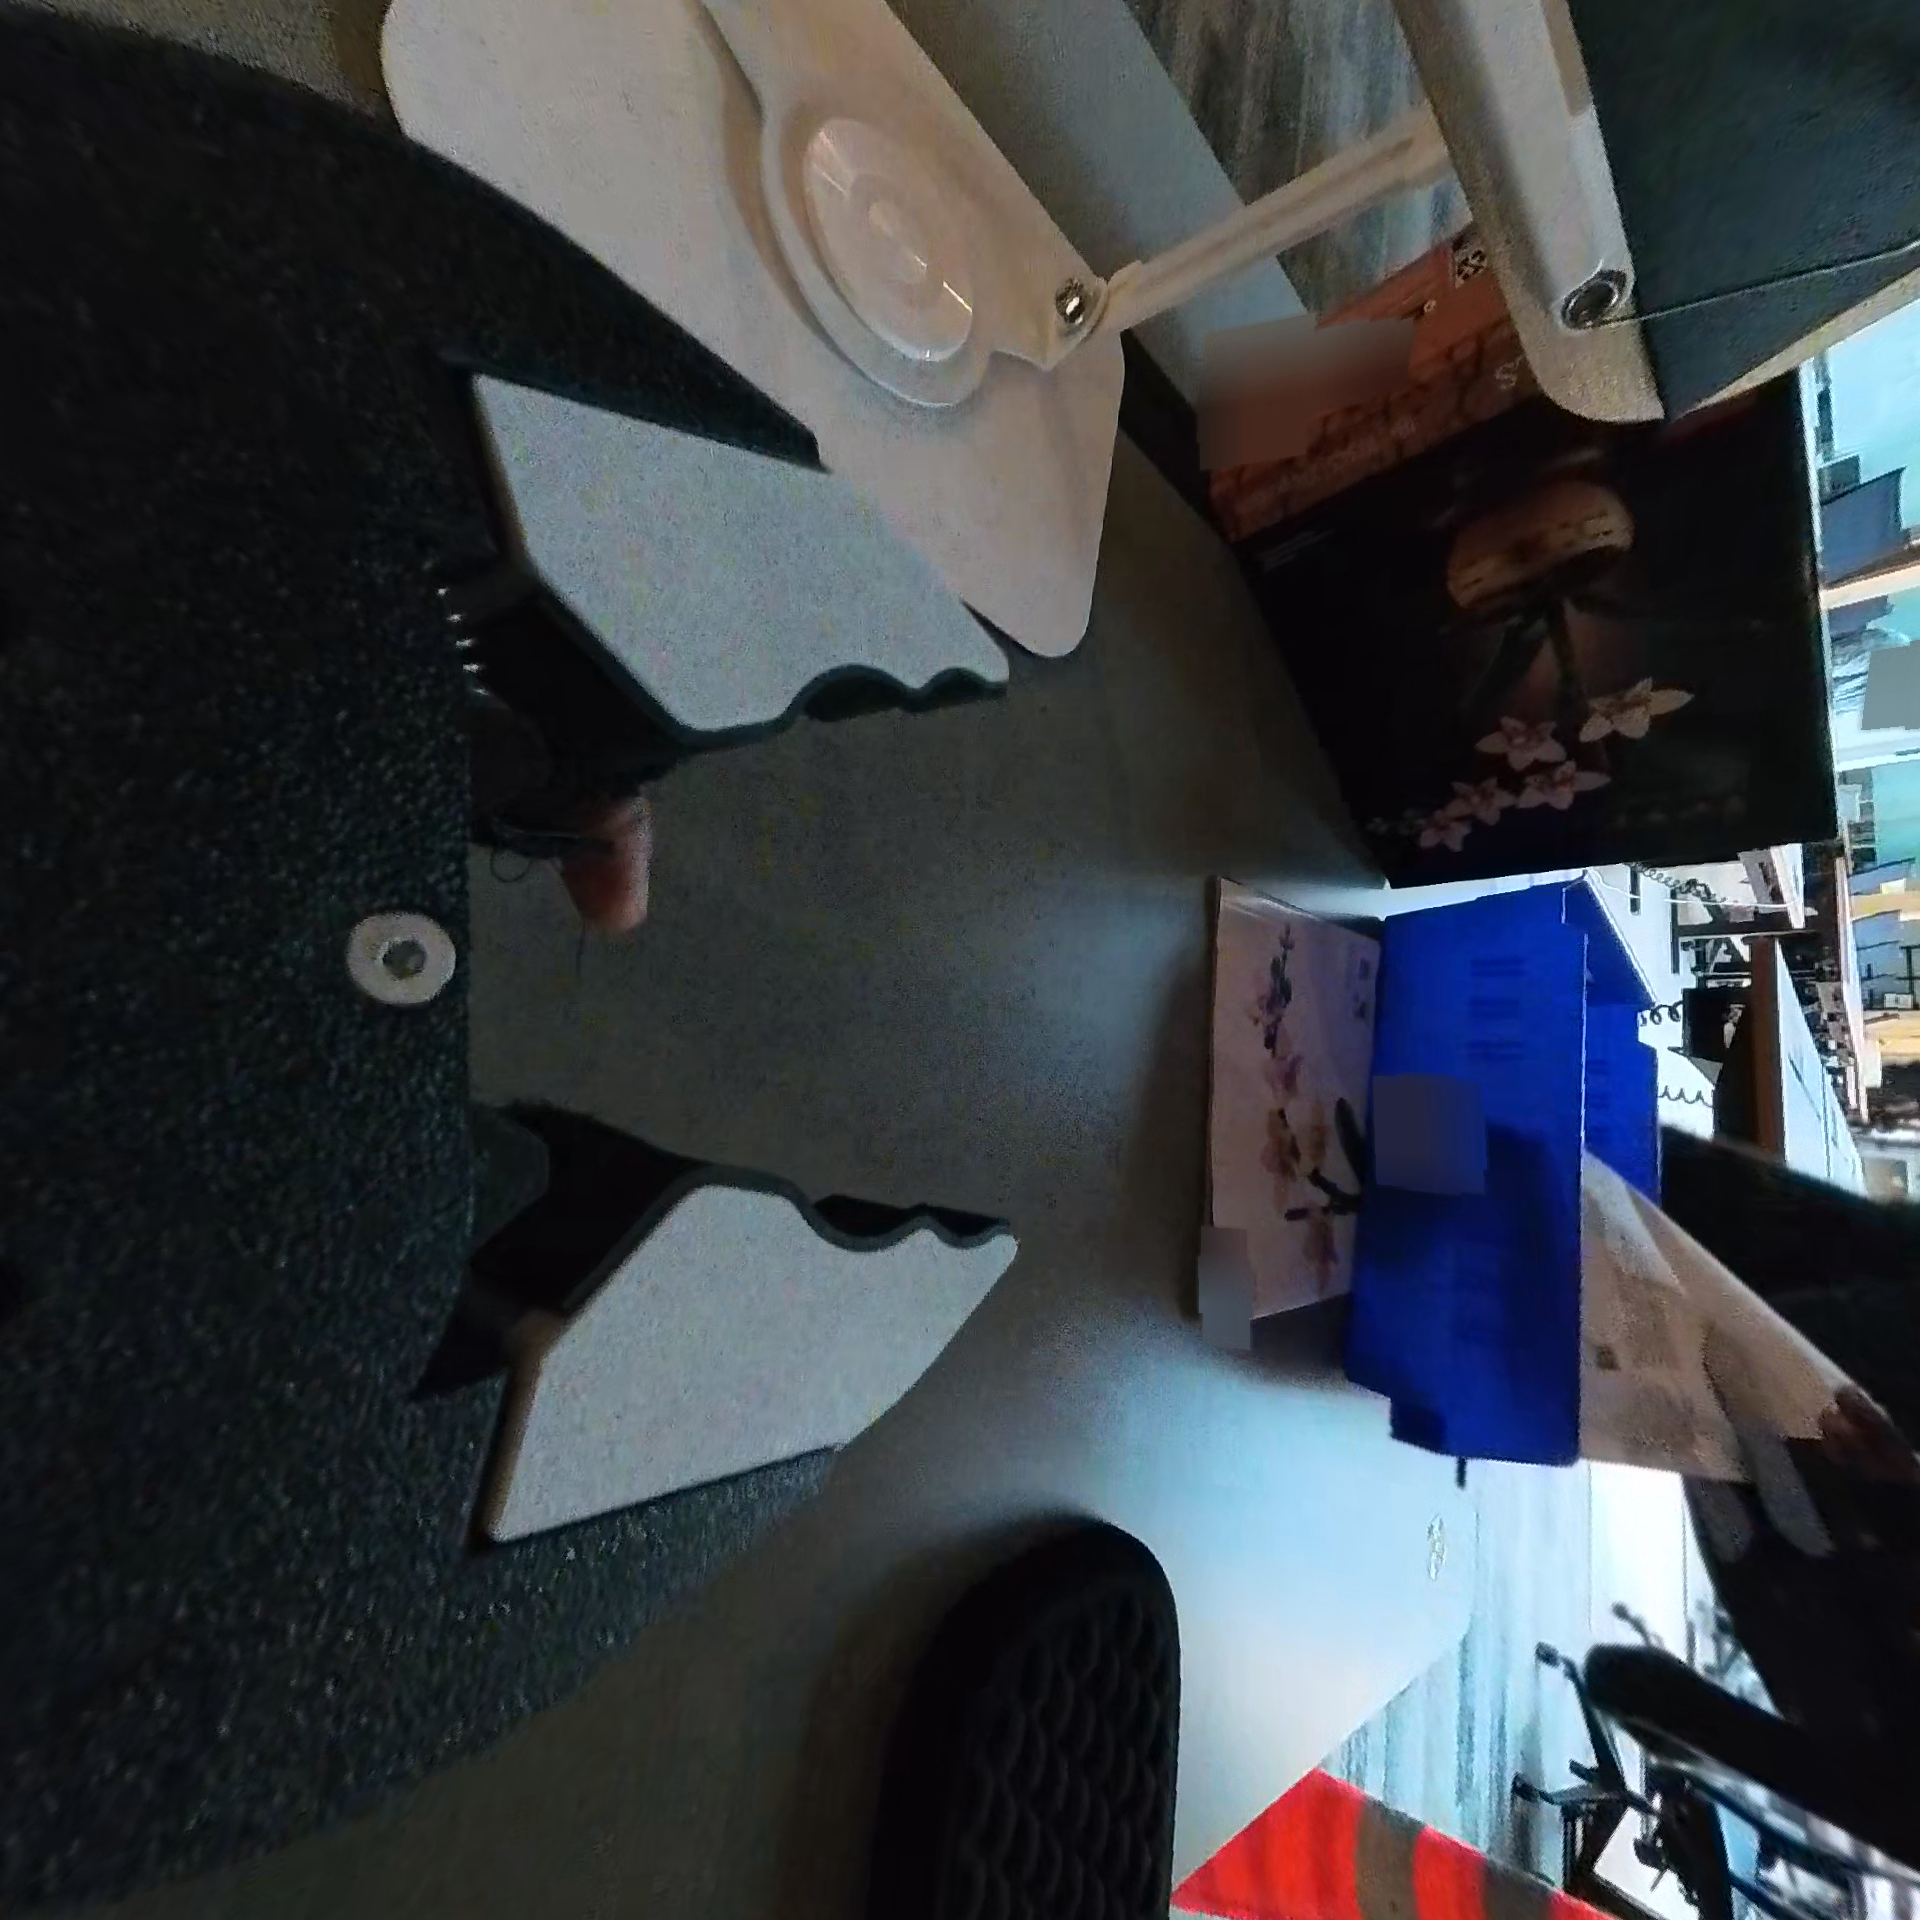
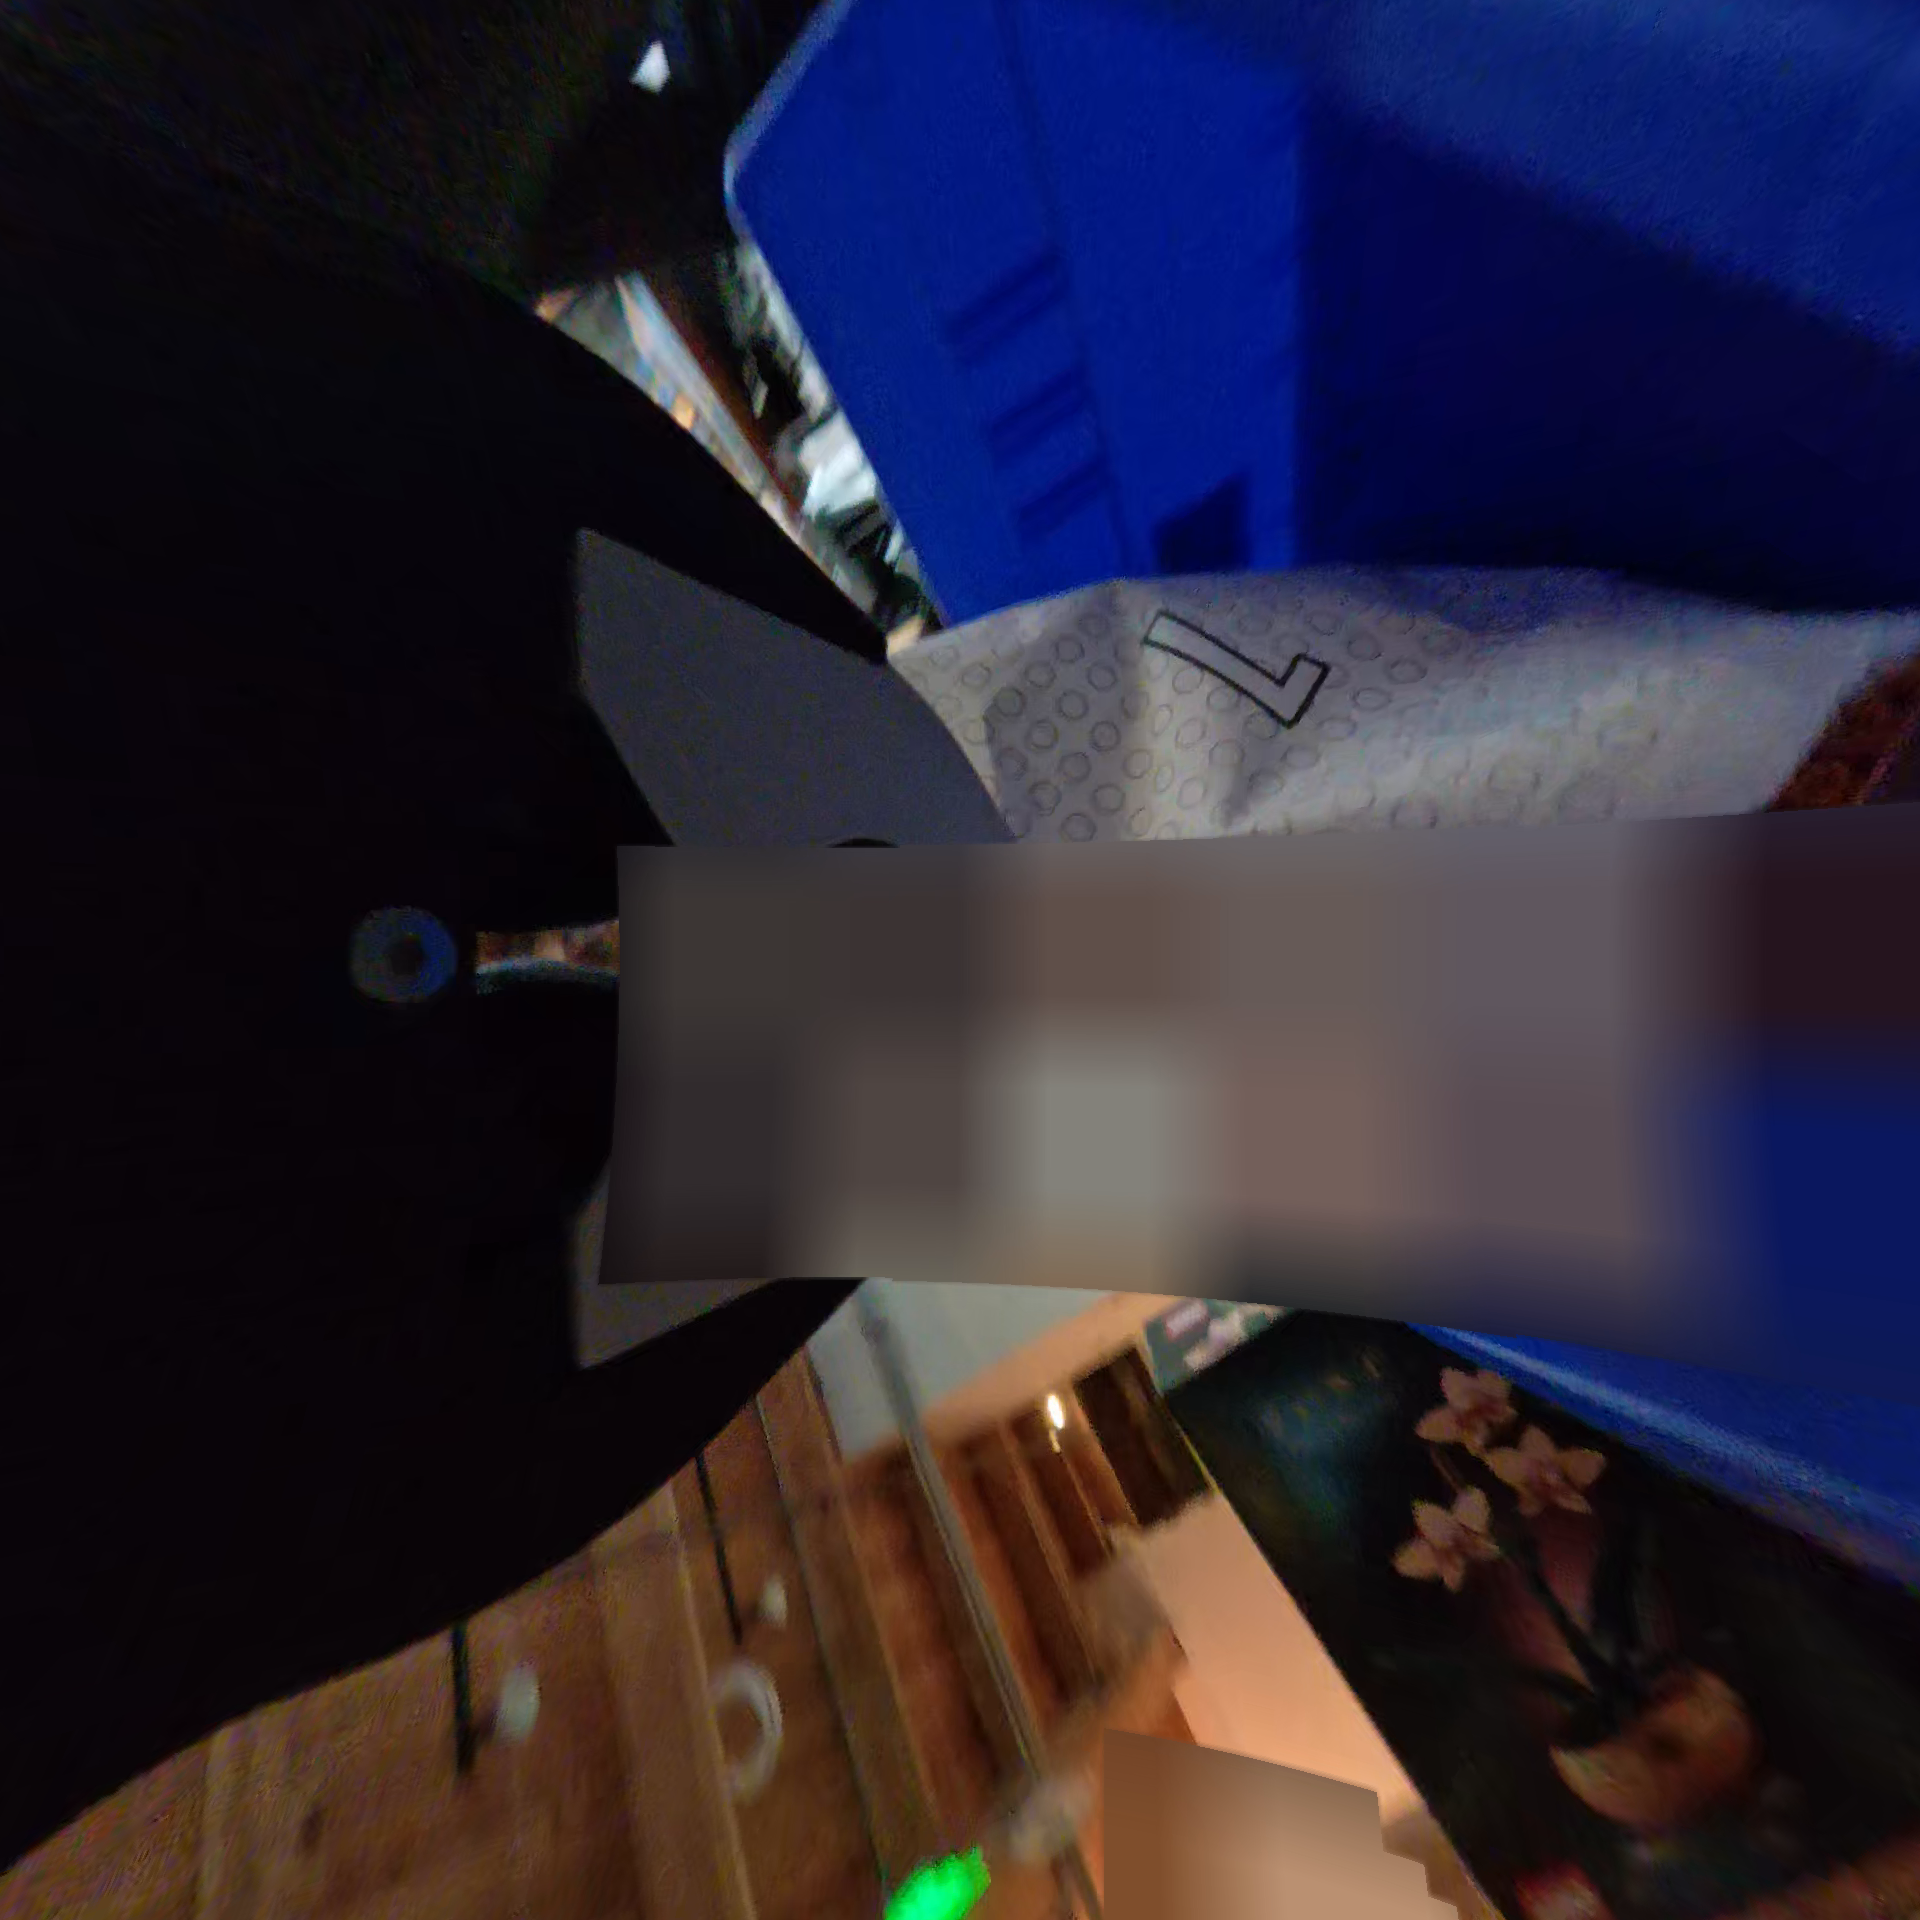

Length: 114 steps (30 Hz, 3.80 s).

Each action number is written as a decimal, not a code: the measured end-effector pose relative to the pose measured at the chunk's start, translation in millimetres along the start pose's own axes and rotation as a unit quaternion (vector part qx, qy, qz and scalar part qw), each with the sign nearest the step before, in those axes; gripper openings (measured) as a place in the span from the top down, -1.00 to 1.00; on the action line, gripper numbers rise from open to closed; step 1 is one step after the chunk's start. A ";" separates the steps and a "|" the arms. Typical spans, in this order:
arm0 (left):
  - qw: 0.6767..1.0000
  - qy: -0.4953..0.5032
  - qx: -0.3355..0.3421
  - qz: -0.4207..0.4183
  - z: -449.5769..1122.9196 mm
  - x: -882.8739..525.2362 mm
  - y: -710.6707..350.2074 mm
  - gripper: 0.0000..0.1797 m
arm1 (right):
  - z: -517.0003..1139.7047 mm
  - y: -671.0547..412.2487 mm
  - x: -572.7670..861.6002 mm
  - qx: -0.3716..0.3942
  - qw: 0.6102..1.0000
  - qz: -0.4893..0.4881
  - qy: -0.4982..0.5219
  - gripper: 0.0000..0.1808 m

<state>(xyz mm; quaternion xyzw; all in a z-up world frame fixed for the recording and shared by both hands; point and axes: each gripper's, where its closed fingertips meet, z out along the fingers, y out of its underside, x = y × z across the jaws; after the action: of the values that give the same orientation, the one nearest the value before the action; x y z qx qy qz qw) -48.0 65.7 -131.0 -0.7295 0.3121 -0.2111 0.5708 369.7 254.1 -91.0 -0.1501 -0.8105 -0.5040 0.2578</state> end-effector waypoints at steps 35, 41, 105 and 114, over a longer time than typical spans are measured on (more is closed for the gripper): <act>1.000 0.017 0.016 -0.011 -0.5 4.2 -7.2 0.03 | -66.3 92.4 -35.5 0.063 0.259 0.944 -0.194 0.07; 1.000 0.015 0.015 -0.010 -1.0 3.7 -7.0 0.03 | -55.8 80.3 -54.6 0.057 0.095 0.956 -0.272 0.13; 0.999 0.003 0.013 0.030 -0.9 3.5 -8.4 0.06 | 21.1 87.5 18.7 0.026 0.652 0.744 -0.144 0.96; 0.999 0.000 0.014 0.033 -1.5 3.5 -9.5 0.07 | 5.7 103.1 27.6 0.028 0.636 0.763 -0.109 0.96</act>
<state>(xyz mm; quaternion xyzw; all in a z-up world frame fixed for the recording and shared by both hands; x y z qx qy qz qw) -44.5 63.8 -121.6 -0.7109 0.3335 -0.1966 0.5872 397.3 304.8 -1.0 -0.7622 -0.4432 -0.0852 0.4642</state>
